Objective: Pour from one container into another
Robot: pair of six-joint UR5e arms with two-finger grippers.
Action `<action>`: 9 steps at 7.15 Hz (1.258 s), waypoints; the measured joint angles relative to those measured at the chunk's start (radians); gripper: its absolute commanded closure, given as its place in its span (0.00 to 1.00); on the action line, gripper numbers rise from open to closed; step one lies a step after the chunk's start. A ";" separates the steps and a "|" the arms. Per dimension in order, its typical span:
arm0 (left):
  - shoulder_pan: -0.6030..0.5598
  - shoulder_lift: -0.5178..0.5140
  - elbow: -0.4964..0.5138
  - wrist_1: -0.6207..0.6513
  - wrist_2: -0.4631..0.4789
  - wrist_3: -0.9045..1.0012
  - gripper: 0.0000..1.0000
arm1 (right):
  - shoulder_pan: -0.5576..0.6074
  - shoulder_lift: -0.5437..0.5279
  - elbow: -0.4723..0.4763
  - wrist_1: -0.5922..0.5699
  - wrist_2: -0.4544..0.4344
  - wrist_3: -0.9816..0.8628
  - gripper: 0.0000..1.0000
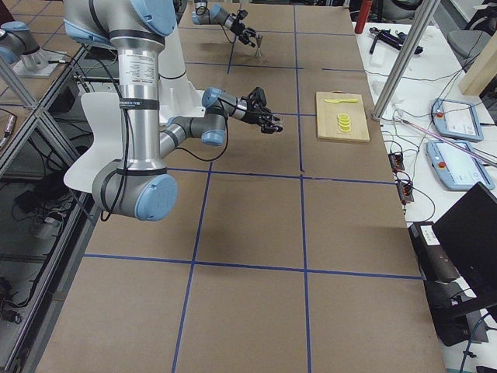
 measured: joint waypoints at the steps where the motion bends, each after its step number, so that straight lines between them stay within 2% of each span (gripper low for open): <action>1: 0.000 0.011 -0.012 0.001 -0.053 0.000 0.00 | 0.000 0.001 0.000 0.000 0.001 0.000 1.00; 2: 0.000 0.033 -0.021 0.003 -0.100 0.000 0.00 | 0.000 0.002 0.001 0.000 0.001 0.000 1.00; 6: -0.007 0.231 -0.109 0.010 -0.315 0.000 0.00 | 0.000 0.007 0.001 0.000 0.003 0.000 1.00; 9: -0.034 0.316 -0.077 0.013 -0.395 0.000 0.00 | 0.001 0.005 0.001 0.000 0.004 0.000 1.00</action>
